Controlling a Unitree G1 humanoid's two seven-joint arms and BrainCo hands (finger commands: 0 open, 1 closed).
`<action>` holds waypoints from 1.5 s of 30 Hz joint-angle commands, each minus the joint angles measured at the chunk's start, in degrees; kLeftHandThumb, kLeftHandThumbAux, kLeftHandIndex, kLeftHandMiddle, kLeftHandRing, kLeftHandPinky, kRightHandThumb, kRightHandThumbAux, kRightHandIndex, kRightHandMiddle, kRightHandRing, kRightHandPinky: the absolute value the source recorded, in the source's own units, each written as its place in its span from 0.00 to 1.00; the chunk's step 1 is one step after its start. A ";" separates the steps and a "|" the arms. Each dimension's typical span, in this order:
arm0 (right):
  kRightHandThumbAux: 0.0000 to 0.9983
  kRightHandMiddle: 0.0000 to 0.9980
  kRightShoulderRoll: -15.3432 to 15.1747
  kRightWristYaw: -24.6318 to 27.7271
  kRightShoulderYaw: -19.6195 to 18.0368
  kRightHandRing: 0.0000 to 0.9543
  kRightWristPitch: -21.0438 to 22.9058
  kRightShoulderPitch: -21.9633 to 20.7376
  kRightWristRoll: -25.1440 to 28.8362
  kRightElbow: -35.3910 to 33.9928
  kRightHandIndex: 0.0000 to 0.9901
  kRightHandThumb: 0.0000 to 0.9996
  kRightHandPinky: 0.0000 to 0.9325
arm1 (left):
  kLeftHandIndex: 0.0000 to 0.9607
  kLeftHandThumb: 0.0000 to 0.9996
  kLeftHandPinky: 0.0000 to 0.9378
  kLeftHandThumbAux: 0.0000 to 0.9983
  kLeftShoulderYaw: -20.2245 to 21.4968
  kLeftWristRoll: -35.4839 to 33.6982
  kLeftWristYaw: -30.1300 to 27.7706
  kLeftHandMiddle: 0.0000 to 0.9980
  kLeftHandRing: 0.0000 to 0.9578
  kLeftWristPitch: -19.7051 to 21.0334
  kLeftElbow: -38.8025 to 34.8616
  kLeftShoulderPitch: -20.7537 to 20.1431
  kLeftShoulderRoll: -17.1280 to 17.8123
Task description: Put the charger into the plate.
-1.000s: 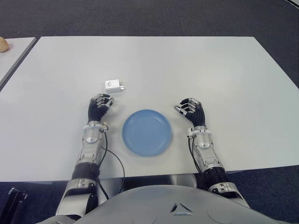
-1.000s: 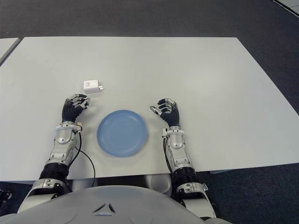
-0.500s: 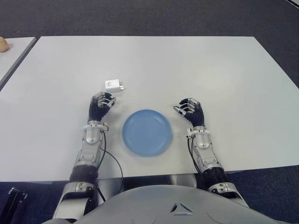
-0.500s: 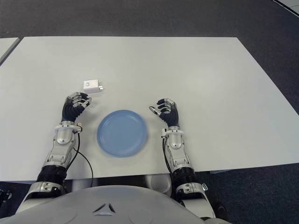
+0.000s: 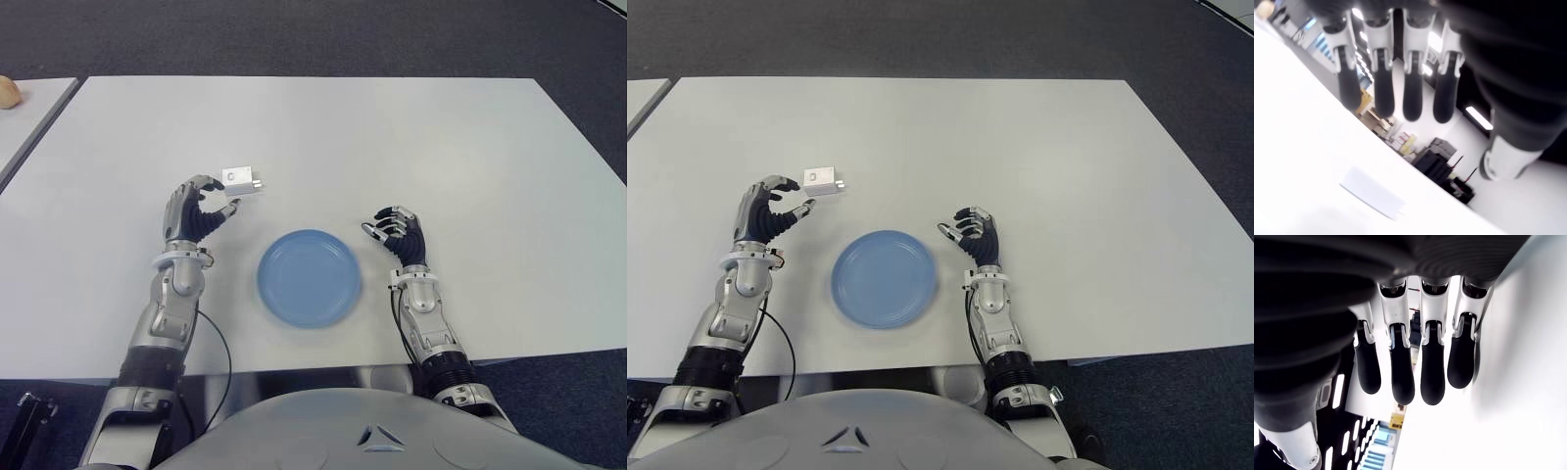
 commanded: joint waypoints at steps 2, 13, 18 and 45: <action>0.73 0.47 0.77 -0.18 0.66 0.50 2.31 1.07 -0.80 0.96 0.43 0.70 0.52 | 0.23 0.72 0.19 0.42 -3.02 6.68 2.52 0.19 0.17 2.06 4.20 -4.47 4.84; 0.73 0.47 1.63 -1.07 1.25 0.51 2.85 1.00 -1.04 0.64 0.43 0.70 0.53 | 0.01 0.60 0.00 0.22 -10.40 13.57 9.85 0.01 0.00 2.58 22.37 -15.48 8.93; 0.73 0.47 1.62 -1.02 1.21 0.50 3.03 0.95 -0.73 0.70 0.43 0.70 0.53 | 0.00 0.59 0.00 0.17 -14.12 14.60 13.50 0.00 0.00 0.93 33.09 -21.03 9.41; 0.73 0.48 2.16 -1.15 0.29 0.52 0.27 0.52 0.44 2.42 0.43 0.71 0.54 | 0.00 0.61 0.00 0.13 -32.61 16.78 7.57 0.00 0.00 2.11 62.47 -39.58 6.05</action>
